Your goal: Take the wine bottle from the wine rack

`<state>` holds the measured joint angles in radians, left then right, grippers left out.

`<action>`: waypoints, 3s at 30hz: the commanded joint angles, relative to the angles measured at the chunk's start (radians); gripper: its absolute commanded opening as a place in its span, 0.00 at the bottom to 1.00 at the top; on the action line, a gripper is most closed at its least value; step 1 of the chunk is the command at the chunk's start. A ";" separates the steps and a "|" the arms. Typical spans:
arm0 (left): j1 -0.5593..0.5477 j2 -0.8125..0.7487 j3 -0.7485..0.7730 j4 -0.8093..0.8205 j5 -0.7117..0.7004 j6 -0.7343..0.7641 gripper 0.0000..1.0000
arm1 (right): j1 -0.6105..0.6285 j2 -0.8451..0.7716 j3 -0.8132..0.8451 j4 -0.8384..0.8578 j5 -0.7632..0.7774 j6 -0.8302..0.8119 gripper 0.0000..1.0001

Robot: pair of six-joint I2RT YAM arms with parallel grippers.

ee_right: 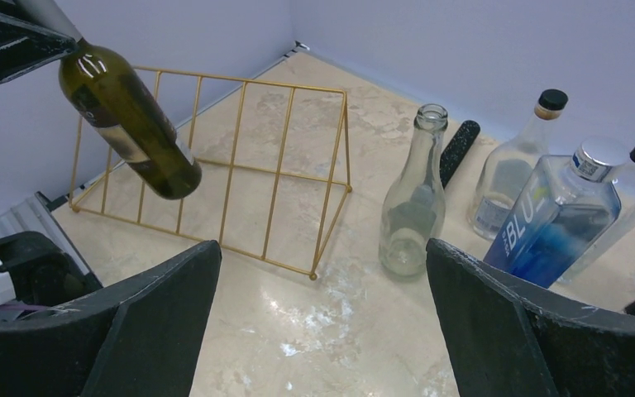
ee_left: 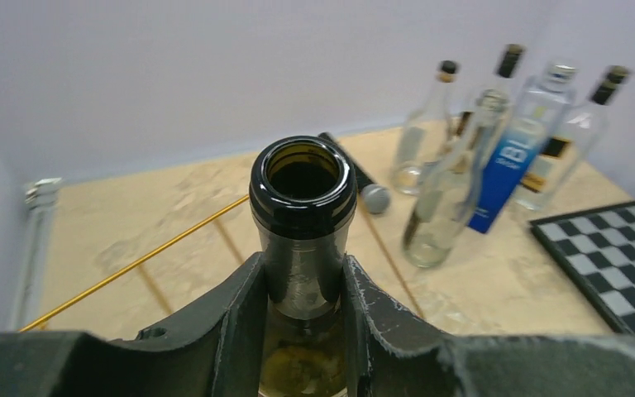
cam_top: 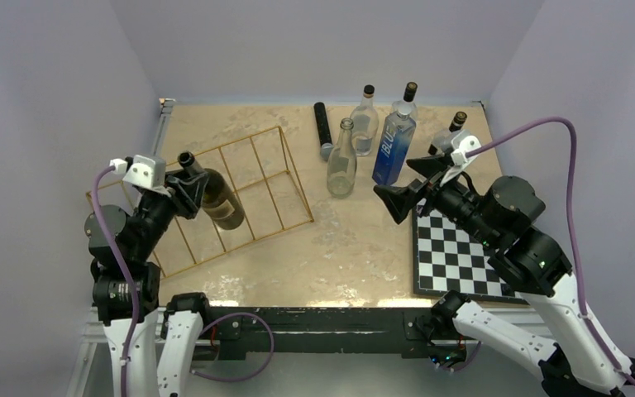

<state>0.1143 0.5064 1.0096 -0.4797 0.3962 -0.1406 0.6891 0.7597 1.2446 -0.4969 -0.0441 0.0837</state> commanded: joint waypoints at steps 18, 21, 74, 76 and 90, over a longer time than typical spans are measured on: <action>-0.791 0.375 -0.075 0.539 -0.091 0.123 0.00 | 0.004 -0.177 -0.046 -0.097 0.158 -0.002 0.99; -0.873 0.480 -0.061 0.669 -0.105 0.130 0.00 | 0.004 -0.182 -0.036 -0.106 0.174 -0.004 0.99; -0.952 0.416 0.001 0.433 -0.494 0.198 0.99 | 0.046 0.108 -0.038 -0.034 -0.040 0.183 0.97; -0.951 0.343 -0.012 0.396 -0.585 0.224 0.99 | 0.072 0.155 -0.041 -0.004 -0.038 0.198 0.96; -0.949 -0.056 -0.233 0.166 -0.891 0.361 0.99 | 0.150 0.456 0.033 -0.019 0.146 0.167 0.54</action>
<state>-0.8337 0.4919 0.8379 -0.2253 -0.3809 0.1558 0.8333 1.2057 1.2293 -0.5377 0.0032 0.2501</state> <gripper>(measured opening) 0.992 0.722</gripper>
